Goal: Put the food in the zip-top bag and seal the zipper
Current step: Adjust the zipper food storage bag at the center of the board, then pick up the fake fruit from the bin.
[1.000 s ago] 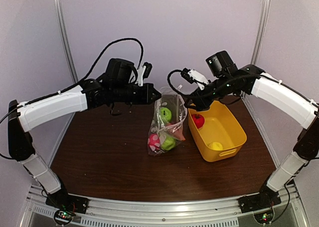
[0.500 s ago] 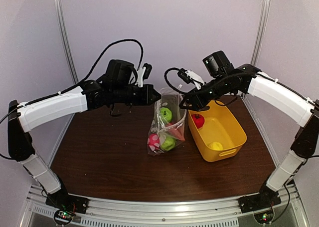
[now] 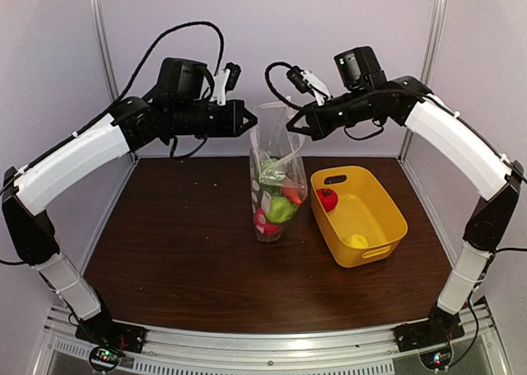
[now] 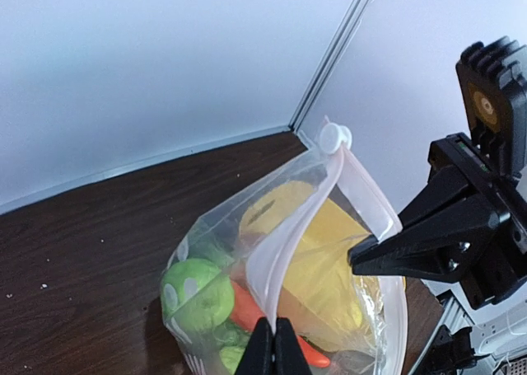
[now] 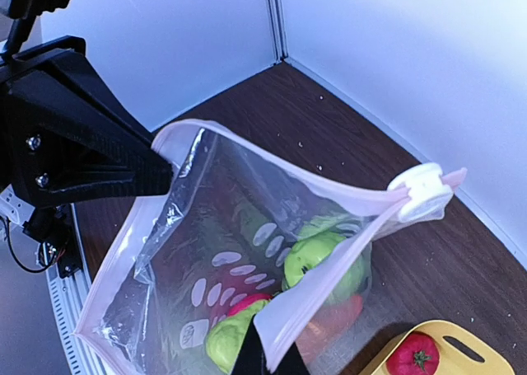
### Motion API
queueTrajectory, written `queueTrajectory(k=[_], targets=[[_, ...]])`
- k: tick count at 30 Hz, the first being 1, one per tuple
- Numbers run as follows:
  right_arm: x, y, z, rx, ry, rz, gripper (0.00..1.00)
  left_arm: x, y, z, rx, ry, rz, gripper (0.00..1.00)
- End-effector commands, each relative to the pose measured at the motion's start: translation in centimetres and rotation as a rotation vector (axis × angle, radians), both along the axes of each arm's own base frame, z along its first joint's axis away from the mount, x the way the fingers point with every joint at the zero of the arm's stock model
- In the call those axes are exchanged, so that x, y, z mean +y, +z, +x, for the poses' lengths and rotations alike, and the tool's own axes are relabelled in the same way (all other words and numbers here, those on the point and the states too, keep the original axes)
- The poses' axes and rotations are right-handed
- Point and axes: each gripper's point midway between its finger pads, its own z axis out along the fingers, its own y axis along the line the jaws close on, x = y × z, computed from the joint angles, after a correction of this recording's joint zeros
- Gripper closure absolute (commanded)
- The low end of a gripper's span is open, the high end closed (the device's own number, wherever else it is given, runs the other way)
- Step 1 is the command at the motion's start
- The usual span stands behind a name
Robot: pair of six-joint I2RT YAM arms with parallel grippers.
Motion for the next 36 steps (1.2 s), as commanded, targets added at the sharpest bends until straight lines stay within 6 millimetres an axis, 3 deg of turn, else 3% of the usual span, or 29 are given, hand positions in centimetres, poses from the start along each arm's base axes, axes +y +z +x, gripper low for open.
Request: queueTrajectory(k=[1,3,6,9,12,15,20,25,28,33,36], targets=[[0.5,-1.3,0.2,0.011,0.027,-0.008,1.00,0.8,-2.1,0.3,0.042,0.019,0.084,1.00],[0.5,-3.2,-0.1,0.047,0.043,-0.037,1.00,0.0,-4.2,-0.1,0.099,-0.020,0.108,1.00],[0.3,-4.4,-1.0,0.070,0.076,-0.062,0.84,-0.7,-5.9,-0.3,0.143,-0.055,0.127,1.00],[-0.7,-2.8,-1.9,0.038,0.099,-0.052,0.62,-1.3,-5.6,-0.4,0.140,-0.078,0.115,1.00],[-3.0,-0.4,-1.7,-0.029,0.066,-0.042,0.43,-1.4,-4.8,-0.2,0.116,-0.083,0.106,1.00],[-6.5,0.3,0.0,-0.070,-0.024,-0.036,0.34,-1.4,-4.4,0.1,0.101,-0.069,0.100,1.00],[-12.6,-5.0,4.2,0.022,-0.177,-0.090,0.30,-1.3,-4.9,0.0,0.107,-0.067,0.078,1.00],[-16.5,-12.1,7.3,0.098,-0.250,-0.218,0.21,-1.3,-5.3,-0.3,0.118,-0.070,0.064,1.00],[-17.1,-15.8,8.4,0.147,-0.262,-0.275,0.19,-1.3,-5.4,-0.4,0.124,-0.070,0.055,1.00],[-16.3,-21.4,9.6,0.247,-0.216,-0.308,0.18,-1.4,-5.6,-0.5,0.129,-0.078,0.053,1.00],[-15.6,-23.5,10.5,0.278,-0.204,-0.300,0.17,-1.4,-5.8,-0.6,0.132,-0.078,0.053,1.00]])
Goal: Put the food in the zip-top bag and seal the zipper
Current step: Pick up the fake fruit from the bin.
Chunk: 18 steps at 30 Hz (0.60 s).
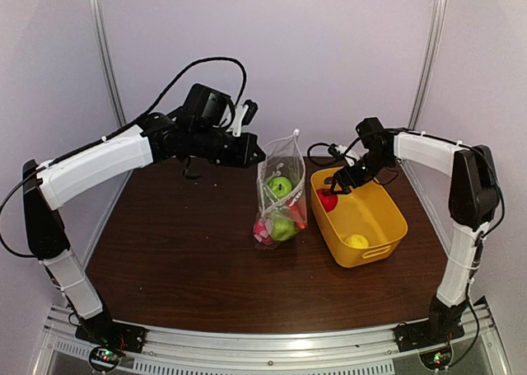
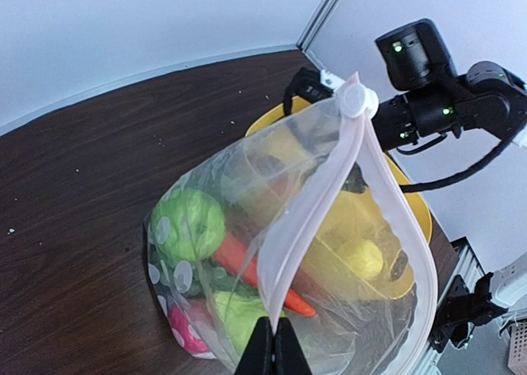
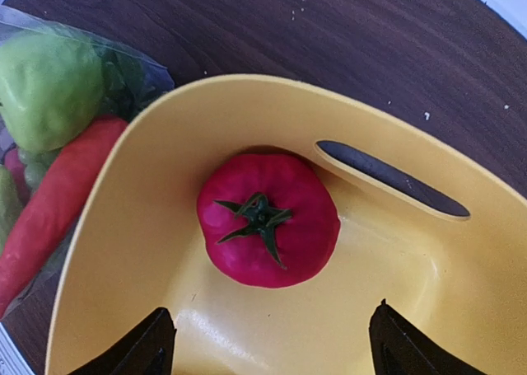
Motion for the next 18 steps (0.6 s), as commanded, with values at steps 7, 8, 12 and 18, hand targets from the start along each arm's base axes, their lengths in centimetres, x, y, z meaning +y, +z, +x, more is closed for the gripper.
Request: queueTrajectory(k=[7,8,12,18], targets=[[2.8,-4.0,3.1,0.063,0.030,0.102,0.12,-0.1,1.3,-0.2,-0.014,-0.009,-0.067,1.00],[3.1,-4.3,3.2,0.073,0.034,0.112,0.10,-0.2,1.4,-0.1,-0.016,-0.009,-0.069,1.00],[3.5,-5.6,3.8,0.088,0.035,0.131,0.08,-0.4,1.5,0.0,-0.015,-0.011,-0.075,1.00],[3.4,-7.1,4.0,0.090,0.022,0.123,0.18,-0.8,1.4,0.0,-0.001,-0.020,-0.090,1.00]])
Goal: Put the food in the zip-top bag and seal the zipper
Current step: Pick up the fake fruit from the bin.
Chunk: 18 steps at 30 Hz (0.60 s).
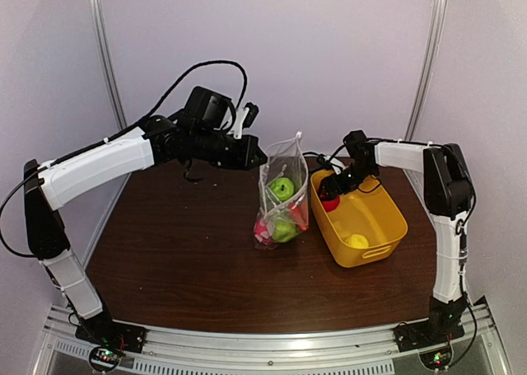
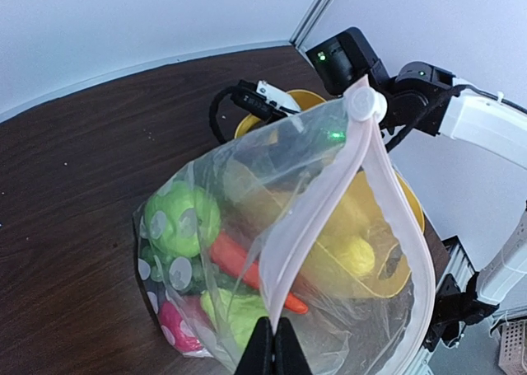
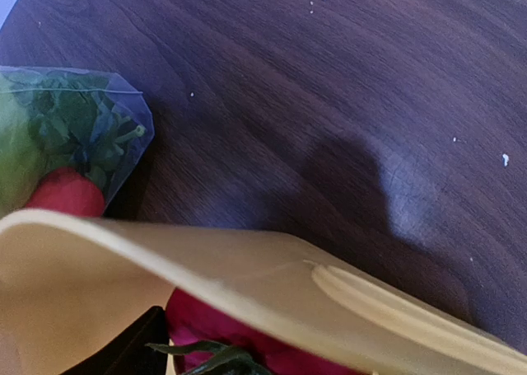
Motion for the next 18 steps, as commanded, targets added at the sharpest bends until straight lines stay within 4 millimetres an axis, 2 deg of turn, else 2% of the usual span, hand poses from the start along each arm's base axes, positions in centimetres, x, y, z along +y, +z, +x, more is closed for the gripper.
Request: queueTrajectory(k=[1,9,18], targets=[[0.3,0.0,0.5,-0.021,-0.007,0.027,0.21,-0.4,1.9,0.3,-0.025,-0.008,-0.067,1.00],[-0.7,3.7,0.0,-0.114,-0.031,0.005,0.37,-0.5,1.6,0.1,-0.018,-0.012,-0.066,1.00],[-2.2,9.3,-3.3,-0.221,-0.028,0.001,0.46,-0.6,1.4,0.2,-0.022,-0.017,-0.070,1.00]])
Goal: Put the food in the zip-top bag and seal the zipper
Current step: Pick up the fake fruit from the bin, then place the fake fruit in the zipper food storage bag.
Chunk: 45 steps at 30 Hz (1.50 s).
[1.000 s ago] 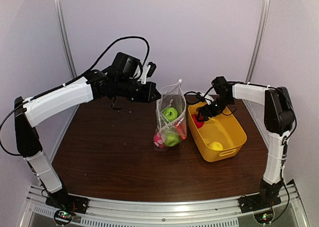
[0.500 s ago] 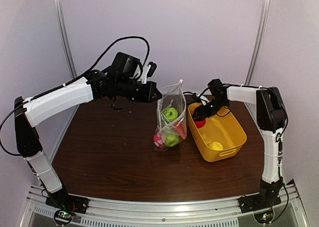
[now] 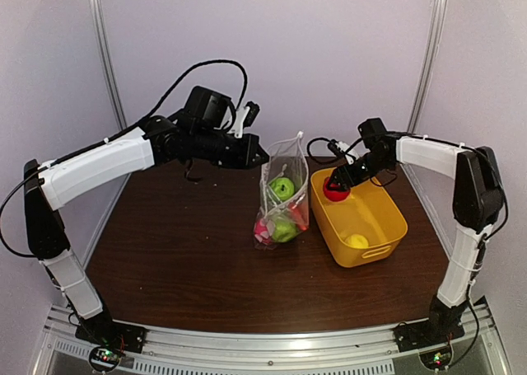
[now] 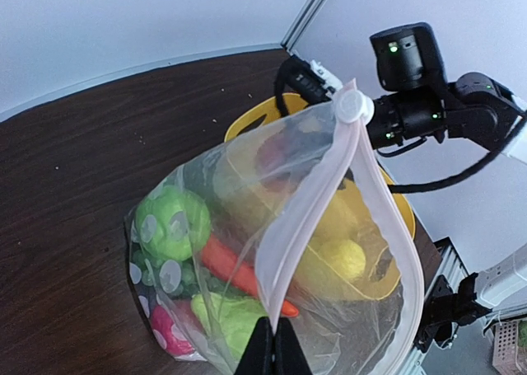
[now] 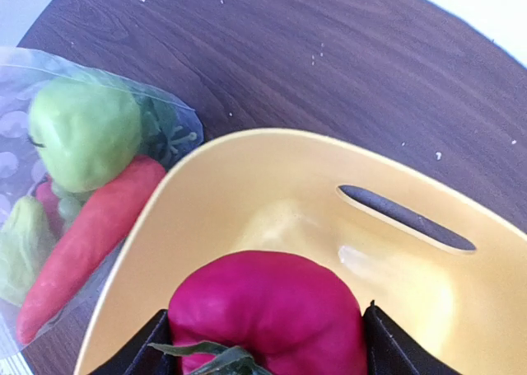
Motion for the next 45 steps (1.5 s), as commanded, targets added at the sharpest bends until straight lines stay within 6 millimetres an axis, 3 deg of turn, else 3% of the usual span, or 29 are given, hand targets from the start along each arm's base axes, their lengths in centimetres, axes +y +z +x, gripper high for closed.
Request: queueTrajectory(k=[1,4,9,15,19,24,33,35,38,40,45], targets=[[-0.8,3.8,-1.0,-0.092,0.001,0.000,0.46,-0.2,1.0,0.3,-0.025,-0.005,-0.043,1.00],[-0.5,6.9,-2.6,-0.129,0.029,0.049,0.46,-0.2,0.9,0.3,-0.025,-0.005,-0.043,1.00],[1.4,14.2,-6.0,-0.215,0.125,0.222,0.46,-0.2,0.8,0.4,-0.025,-0.002,-0.042,1.00],[6.0,20.7,-12.3,-0.322,0.364,0.350,0.45,-0.7,0.5,0.6,-0.016,-0.007,-0.054,1.00],[8.8,23.7,-15.4,-0.375,0.479,0.402,0.44,-0.9,0.7,0.5,-0.016,-0.013,-0.061,1.00],[11.6,23.8,-16.4,-0.385,0.530,0.361,0.44,-1.0,0.9,0.4,-0.013,-0.018,-0.067,1.00],[13.1,21.1,-13.3,-0.381,0.458,0.227,0.44,-0.8,1.3,0.2,-0.014,-0.020,-0.076,1.00],[13.0,20.4,-12.7,-0.392,0.437,0.185,0.42,-0.8,1.2,0.1,-0.012,-0.020,-0.074,1.00],[12.6,19.5,-12.2,-0.391,0.411,0.137,0.29,-0.7,1.3,0.1,-0.011,-0.018,-0.074,1.00],[12.6,19.7,-12.3,-0.393,0.403,0.139,0.21,-0.6,1.2,0.1,-0.014,-0.016,-0.072,1.00],[12.3,22.6,-13.0,-0.438,0.397,0.188,0.16,-0.7,1.0,0.3,-0.013,-0.012,-0.068,1.00]])
